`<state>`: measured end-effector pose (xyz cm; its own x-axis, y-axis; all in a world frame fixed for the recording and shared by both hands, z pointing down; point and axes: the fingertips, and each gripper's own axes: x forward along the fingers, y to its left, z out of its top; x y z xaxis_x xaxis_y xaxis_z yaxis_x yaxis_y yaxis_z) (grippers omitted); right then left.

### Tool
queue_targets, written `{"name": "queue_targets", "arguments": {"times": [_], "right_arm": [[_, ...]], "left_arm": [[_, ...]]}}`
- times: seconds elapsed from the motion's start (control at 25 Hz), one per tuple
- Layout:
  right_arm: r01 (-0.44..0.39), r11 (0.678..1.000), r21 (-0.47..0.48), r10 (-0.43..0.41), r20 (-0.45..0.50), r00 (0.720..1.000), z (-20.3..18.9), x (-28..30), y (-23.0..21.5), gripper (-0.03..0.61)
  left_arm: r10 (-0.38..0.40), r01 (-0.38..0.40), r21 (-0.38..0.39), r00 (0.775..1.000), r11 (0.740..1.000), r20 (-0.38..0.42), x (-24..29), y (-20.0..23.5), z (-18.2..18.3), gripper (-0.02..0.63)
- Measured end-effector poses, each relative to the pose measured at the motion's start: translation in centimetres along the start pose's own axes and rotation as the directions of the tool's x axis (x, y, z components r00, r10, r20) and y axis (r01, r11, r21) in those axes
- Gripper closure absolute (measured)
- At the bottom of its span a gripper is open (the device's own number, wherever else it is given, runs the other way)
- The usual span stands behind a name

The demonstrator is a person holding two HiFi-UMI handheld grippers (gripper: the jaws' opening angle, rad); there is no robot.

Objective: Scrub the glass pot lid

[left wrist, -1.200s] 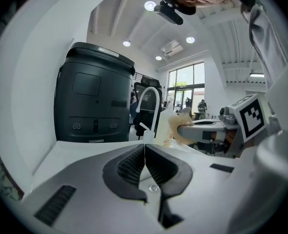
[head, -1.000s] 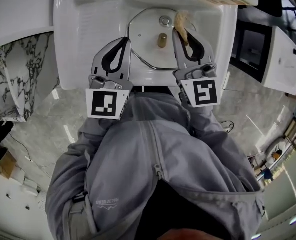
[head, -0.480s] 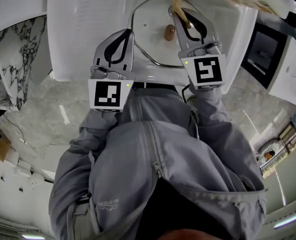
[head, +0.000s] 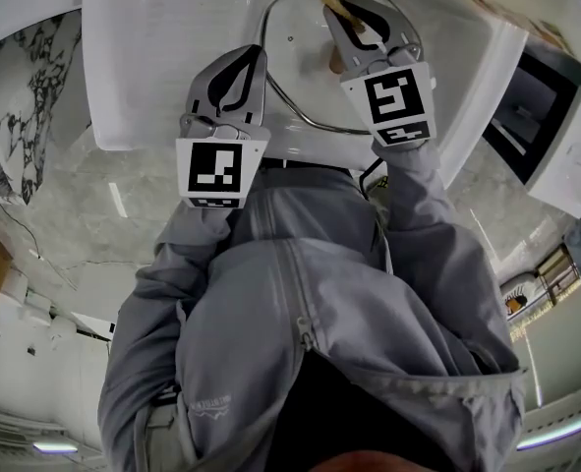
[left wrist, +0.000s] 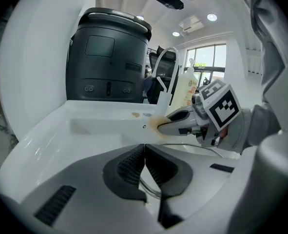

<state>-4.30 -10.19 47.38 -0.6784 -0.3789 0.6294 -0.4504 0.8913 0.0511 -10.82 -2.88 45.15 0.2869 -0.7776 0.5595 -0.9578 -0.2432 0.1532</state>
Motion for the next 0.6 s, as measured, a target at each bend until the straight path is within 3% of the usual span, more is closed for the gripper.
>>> {"name": "queue_targets", "arguments": {"times": [0.6], "right_arm": [[-0.152,0.982,-0.112,0.132,-0.171,0.976,-3.8,4.7,1.6,0.543]], "left_arm": [[0.013,-0.013,0.004,0.986,1.000,-0.168,1.8,0.2,-3.7,0.606]]}}
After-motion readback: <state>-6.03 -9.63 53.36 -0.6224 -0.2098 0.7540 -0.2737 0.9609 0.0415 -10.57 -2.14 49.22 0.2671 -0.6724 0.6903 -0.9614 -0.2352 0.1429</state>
